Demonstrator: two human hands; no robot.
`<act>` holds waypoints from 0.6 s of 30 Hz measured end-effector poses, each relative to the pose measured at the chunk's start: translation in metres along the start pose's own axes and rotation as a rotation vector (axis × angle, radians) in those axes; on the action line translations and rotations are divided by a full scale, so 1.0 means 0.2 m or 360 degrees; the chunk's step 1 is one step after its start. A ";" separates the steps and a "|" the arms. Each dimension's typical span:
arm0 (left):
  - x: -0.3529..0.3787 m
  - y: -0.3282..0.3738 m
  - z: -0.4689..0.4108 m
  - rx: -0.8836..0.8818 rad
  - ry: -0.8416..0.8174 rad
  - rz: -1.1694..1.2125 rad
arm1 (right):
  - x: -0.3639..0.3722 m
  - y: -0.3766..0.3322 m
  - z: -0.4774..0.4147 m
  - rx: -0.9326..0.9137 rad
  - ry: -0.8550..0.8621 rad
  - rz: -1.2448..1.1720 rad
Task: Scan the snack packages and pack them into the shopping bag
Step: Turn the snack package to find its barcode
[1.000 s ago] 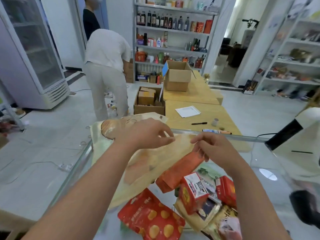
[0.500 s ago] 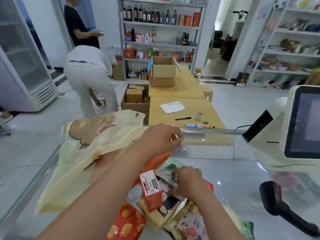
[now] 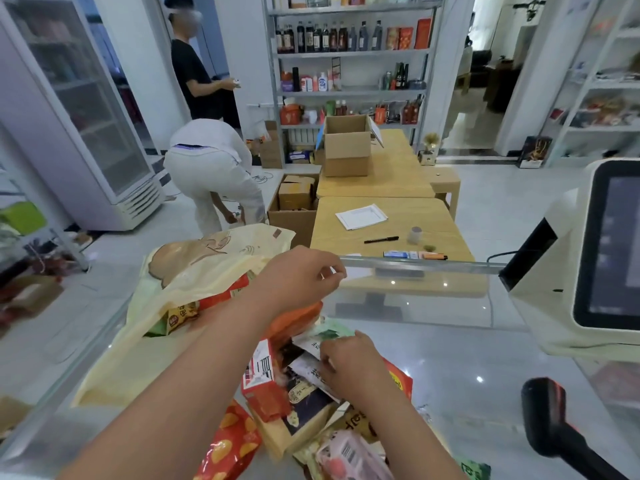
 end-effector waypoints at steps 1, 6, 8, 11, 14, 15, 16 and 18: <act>0.00 0.01 0.00 0.0001 0.0003 -0.0013 | -0.02 0.00 0.00 -0.0021 0.0032 -0.0027; -0.04 0.01 -0.01 0.0022 0.0031 -0.0009 | -0.21 0.04 0.02 -0.0008 0.0291 -0.0303; -0.04 0.01 -0.01 0.0016 0.0047 0.0027 | -0.30 0.10 0.04 0.0083 0.0374 -0.0643; -0.04 -0.01 -0.01 -0.0007 0.0094 0.0125 | -0.46 0.18 0.06 0.0186 0.0528 -0.1137; -0.04 -0.01 -0.04 -0.0034 0.0208 0.0404 | -0.64 0.27 0.08 0.0310 0.0602 -0.1649; -0.04 -0.01 -0.05 -0.0050 0.0238 0.0555 | -0.69 0.30 0.09 0.0325 0.0617 -0.1772; -0.03 -0.01 -0.06 -0.0074 0.0266 0.0726 | -0.73 0.33 0.10 0.0326 0.0631 -0.1881; -0.01 0.03 -0.08 -0.0120 0.0315 0.1046 | -0.80 0.39 0.11 0.0331 0.0668 -0.2065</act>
Point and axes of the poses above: each hand's wrist, its own z-axis away from the middle knuckle, its own x-axis out of the palm, y = z × x, the point moved 8 cm from there along -z, towards the middle knuckle, and after that the axes turned 13 degrees about x, right-handed, at the moved point
